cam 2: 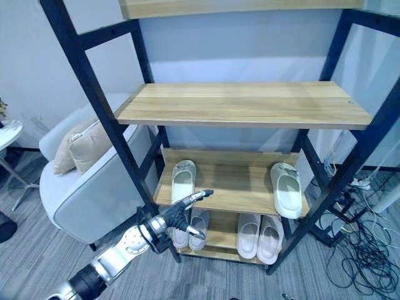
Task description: Arrange the slippers neatly on the shoe rack.
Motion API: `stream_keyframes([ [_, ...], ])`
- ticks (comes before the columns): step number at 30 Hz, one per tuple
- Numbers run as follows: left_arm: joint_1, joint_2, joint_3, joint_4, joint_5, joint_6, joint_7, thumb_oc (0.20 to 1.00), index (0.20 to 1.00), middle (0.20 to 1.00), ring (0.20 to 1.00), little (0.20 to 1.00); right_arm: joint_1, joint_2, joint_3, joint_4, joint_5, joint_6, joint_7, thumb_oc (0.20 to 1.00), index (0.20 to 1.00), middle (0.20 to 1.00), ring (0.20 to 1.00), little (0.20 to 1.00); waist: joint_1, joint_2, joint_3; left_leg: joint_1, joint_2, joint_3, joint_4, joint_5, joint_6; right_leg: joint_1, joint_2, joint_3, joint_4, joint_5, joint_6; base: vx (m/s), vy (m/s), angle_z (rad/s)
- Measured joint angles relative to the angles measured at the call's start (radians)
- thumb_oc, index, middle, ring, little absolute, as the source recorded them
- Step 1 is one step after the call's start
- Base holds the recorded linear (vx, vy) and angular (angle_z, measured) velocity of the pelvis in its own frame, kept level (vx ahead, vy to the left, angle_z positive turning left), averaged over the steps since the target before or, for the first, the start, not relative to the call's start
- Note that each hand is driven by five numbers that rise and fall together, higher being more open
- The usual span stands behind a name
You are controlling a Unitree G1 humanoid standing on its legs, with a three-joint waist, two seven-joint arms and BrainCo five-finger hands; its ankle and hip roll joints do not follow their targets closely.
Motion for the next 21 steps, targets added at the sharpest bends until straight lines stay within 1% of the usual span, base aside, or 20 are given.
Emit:
stream_keyframes([
  [1, -0.067, -0.054, -0.046, 0.096, 0.019, 0.005, 0.021, 1.000, 1.000, 1.000, 1.000, 1.000, 0.000, 0.001, 0.020, -0.008, 0.001, 0.000, -0.001, 1.000, 1.000, 1.000, 1.000, 1.000, -0.007, 0.001, 0.000, -0.016, -0.001, 0.000, 0.000, 0.007, 0.000, -0.016, -0.001, 0.001, 0.000, 0.001, 0.000, 0.00, 0.000, 0.00],
  [3, -0.107, -0.120, -0.058, 0.199, 0.056, 0.014, 0.051, 1.000, 1.000, 1.000, 1.000, 1.000, -0.013, 0.004, 0.031, -0.011, 0.002, -0.001, -0.001, 1.000, 1.000, 1.000, 1.000, 1.000, -0.024, 0.005, -0.001, -0.030, -0.001, 0.003, 0.000, 0.010, -0.001, -0.030, 0.000, 0.006, 0.000, 0.008, -0.002, -0.01, -0.011, -0.12],
  [4, -0.107, -0.122, -0.059, 0.201, 0.071, 0.015, 0.061, 1.000, 1.000, 1.000, 1.000, 1.000, -0.018, 0.003, 0.032, -0.017, 0.006, -0.001, -0.003, 1.000, 1.000, 1.000, 1.000, 1.000, -0.038, 0.006, 0.001, -0.032, -0.001, 0.007, 0.000, 0.011, -0.001, -0.036, 0.001, 0.008, 0.000, 0.015, -0.010, -0.02, -0.010, -0.19],
  [5, -0.110, -0.128, -0.061, 0.205, 0.080, 0.013, 0.070, 1.000, 1.000, 1.000, 1.000, 1.000, -0.016, 0.001, 0.033, -0.019, 0.013, -0.001, -0.005, 1.000, 1.000, 1.000, 1.000, 1.000, -0.053, 0.009, 0.004, -0.032, 0.001, 0.015, 0.000, 0.011, -0.002, -0.043, 0.003, 0.010, 0.000, 0.015, -0.011, -0.04, -0.014, -0.19],
  [6, -0.127, -0.130, -0.068, 0.223, 0.095, 0.013, 0.087, 1.000, 1.000, 1.000, 1.000, 1.000, -0.009, -0.003, 0.036, -0.021, 0.021, -0.001, -0.010, 1.000, 1.000, 1.000, 1.000, 1.000, -0.056, 0.013, 0.005, -0.036, 0.003, 0.022, 0.000, 0.012, -0.003, -0.054, 0.004, 0.016, 0.000, 0.016, -0.011, -0.05, 0.001, -0.17],
  [7, -0.148, -0.136, -0.069, 0.249, 0.096, 0.012, 0.098, 1.000, 1.000, 1.000, 1.000, 1.000, -0.008, -0.006, 0.036, -0.022, 0.022, -0.001, -0.012, 1.000, 1.000, 1.000, 1.000, 1.000, -0.048, 0.020, 0.004, -0.041, 0.003, 0.025, 0.000, 0.012, -0.002, -0.056, 0.005, 0.020, 0.000, 0.017, -0.011, -0.06, -0.001, -0.16],
  [8, -0.200, -0.144, -0.075, 0.291, 0.141, 0.014, 0.131, 1.000, 1.000, 1.000, 1.000, 1.000, -0.004, -0.013, 0.036, -0.031, 0.030, -0.003, -0.015, 1.000, 1.000, 1.000, 1.000, 1.000, -0.059, 0.029, 0.014, -0.053, 0.001, 0.028, 0.000, 0.013, -0.002, -0.073, 0.004, 0.025, 0.000, 0.020, -0.011, -0.06, 0.002, -0.10],
  [9, -0.235, -0.150, -0.075, 0.315, 0.158, 0.014, 0.143, 1.000, 1.000, 1.000, 1.000, 1.000, -0.006, -0.016, 0.036, -0.034, 0.032, -0.005, -0.017, 1.000, 1.000, 1.000, 1.000, 1.000, -0.061, 0.034, 0.025, -0.057, 0.000, 0.028, 0.000, 0.014, 0.000, -0.074, 0.003, 0.025, 0.000, 0.022, -0.010, -0.04, -0.004, -0.06],
  [10, -0.281, -0.145, -0.074, 0.340, 0.179, 0.015, 0.163, 1.000, 1.000, 1.000, 1.000, 1.000, -0.006, -0.019, 0.035, -0.036, 0.033, -0.008, -0.020, 1.000, 1.000, 1.000, 1.000, 1.000, -0.065, 0.043, 0.033, -0.067, 0.000, 0.030, 0.000, 0.015, 0.000, -0.086, 0.002, 0.026, 0.000, 0.024, -0.008, 0.00, 0.000, 0.00],
  [11, -0.347, -0.143, -0.076, 0.351, 0.234, 0.017, 0.197, 1.000, 1.000, 1.000, 1.000, 1.000, -0.017, -0.025, 0.032, -0.035, 0.036, -0.012, -0.029, 1.000, 1.000, 1.000, 1.000, 1.000, -0.064, 0.054, 0.043, -0.087, -0.002, 0.031, 0.000, 0.017, 0.000, -0.106, 0.001, 0.027, 0.000, 0.029, -0.009, 0.00, 0.001, -0.07],
  [12, -0.381, -0.139, -0.073, 0.353, 0.250, 0.017, 0.215, 1.000, 1.000, 1.000, 1.000, 1.000, -0.027, -0.032, 0.029, -0.034, 0.037, -0.012, -0.033, 1.000, 1.000, 1.000, 1.000, 1.000, -0.065, 0.060, 0.061, -0.088, -0.002, 0.035, 0.000, 0.018, 0.000, -0.110, 0.001, 0.032, 0.000, 0.034, -0.006, 0.00, 0.001, -0.10],
  [13, -0.393, -0.125, -0.063, 0.335, 0.265, 0.020, 0.217, 1.000, 1.000, 1.000, 1.000, 1.000, -0.025, -0.041, 0.030, -0.035, 0.037, -0.014, -0.035, 1.000, 1.000, 1.000, 1.000, 1.000, -0.069, 0.069, 0.070, -0.085, -0.003, 0.040, 0.000, 0.020, -0.003, -0.112, 0.001, 0.039, 0.000, 0.034, -0.006, 0.00, -0.021, -0.24],
  [14, -0.406, -0.083, -0.065, 0.247, 0.291, 0.018, 0.219, 1.000, 1.000, 1.000, 1.000, 1.000, -0.038, -0.059, 0.023, -0.038, 0.037, -0.022, -0.040, 1.000, 1.000, 1.000, 1.000, 1.000, -0.069, 0.078, 0.081, -0.088, -0.002, 0.056, 0.000, 0.019, -0.002, -0.124, 0.003, 0.053, 0.000, 0.033, -0.010, 0.00, -0.028, -0.25],
  [15, -0.420, -0.072, -0.053, 0.234, 0.300, 0.003, 0.223, 1.000, 1.000, 1.000, 1.000, 1.000, -0.039, -0.071, 0.017, -0.039, 0.038, -0.022, -0.049, 1.000, 1.000, 1.000, 1.000, 1.000, -0.067, 0.085, 0.081, -0.092, -0.002, 0.061, 0.000, 0.018, 0.000, -0.130, 0.003, 0.055, 0.000, 0.035, -0.010, 0.00, -0.032, -0.21],
  [18, -0.460, -0.094, -0.045, 0.255, 0.330, 0.006, 0.257, 1.000, 1.000, 1.000, 1.000, 1.000, -0.041, -0.082, 0.015, -0.041, 0.038, -0.023, -0.055, 1.000, 1.000, 1.000, 1.000, 1.000, -0.065, 0.089, 0.085, -0.103, -0.001, 0.063, 0.000, 0.015, 0.002, -0.142, 0.005, 0.055, 0.000, 0.036, -0.008, 0.00, -0.015, -0.04],
  [19, -0.466, -0.094, -0.032, 0.278, 0.339, 0.008, 0.274, 1.000, 1.000, 1.000, 1.000, 1.000, -0.038, -0.082, 0.015, -0.064, 0.038, -0.036, -0.054, 1.000, 1.000, 1.000, 1.000, 1.000, -0.072, 0.091, 0.097, -0.105, -0.001, 0.067, 0.000, 0.014, 0.004, -0.147, 0.007, 0.058, 0.000, 0.036, -0.008, 0.01, -0.020, -0.13],
  [21, -0.477, -0.070, -0.029, 0.283, 0.382, 0.019, 0.298, 1.000, 1.000, 1.000, 1.000, 1.000, -0.042, -0.081, 0.023, -0.080, 0.038, -0.045, -0.054, 1.000, 1.000, 1.000, 1.000, 1.000, -0.073, 0.090, 0.103, -0.107, -0.001, 0.082, 0.000, 0.014, 0.011, -0.160, 0.007, 0.073, 0.000, 0.037, -0.009, 0.02, -0.028, -0.19],
])
